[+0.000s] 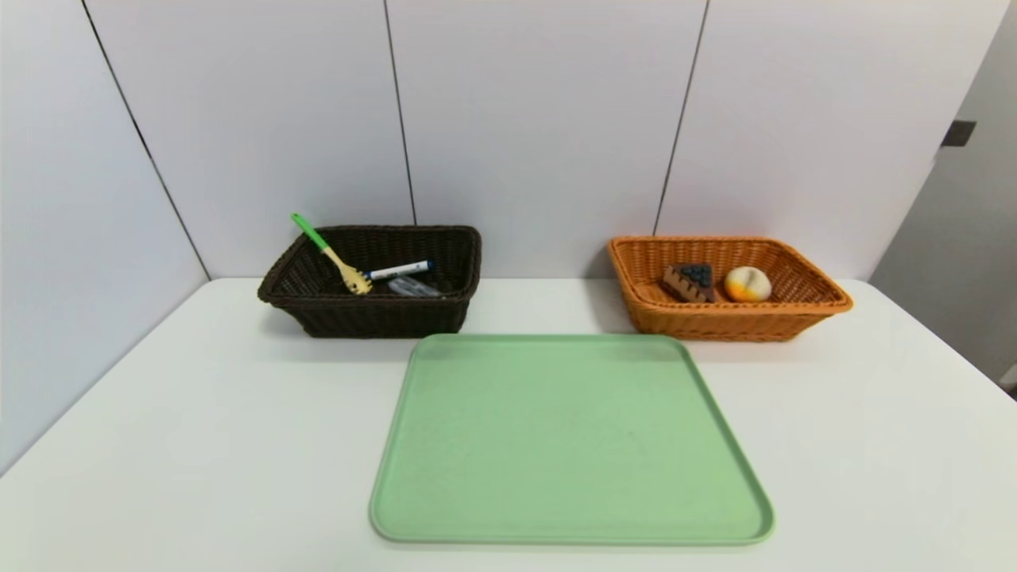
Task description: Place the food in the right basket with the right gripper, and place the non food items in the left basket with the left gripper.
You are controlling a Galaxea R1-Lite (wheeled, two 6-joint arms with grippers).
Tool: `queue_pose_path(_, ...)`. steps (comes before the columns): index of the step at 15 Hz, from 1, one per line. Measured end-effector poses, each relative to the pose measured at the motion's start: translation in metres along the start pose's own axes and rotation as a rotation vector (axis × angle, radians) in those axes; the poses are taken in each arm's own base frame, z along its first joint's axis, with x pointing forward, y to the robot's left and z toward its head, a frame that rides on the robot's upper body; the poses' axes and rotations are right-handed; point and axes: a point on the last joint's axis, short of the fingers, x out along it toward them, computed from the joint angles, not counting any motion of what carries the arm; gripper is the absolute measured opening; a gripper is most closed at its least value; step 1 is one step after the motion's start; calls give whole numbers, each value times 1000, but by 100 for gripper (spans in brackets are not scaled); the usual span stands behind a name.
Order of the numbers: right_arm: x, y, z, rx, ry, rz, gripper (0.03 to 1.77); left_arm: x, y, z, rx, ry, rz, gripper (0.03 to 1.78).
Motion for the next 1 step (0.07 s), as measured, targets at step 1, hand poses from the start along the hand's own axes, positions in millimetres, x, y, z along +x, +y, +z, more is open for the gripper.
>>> queue_pose_path(1, 0, 0, -1, 0, 2, 0, 171, 0, 0, 0, 0, 0, 0, 169)
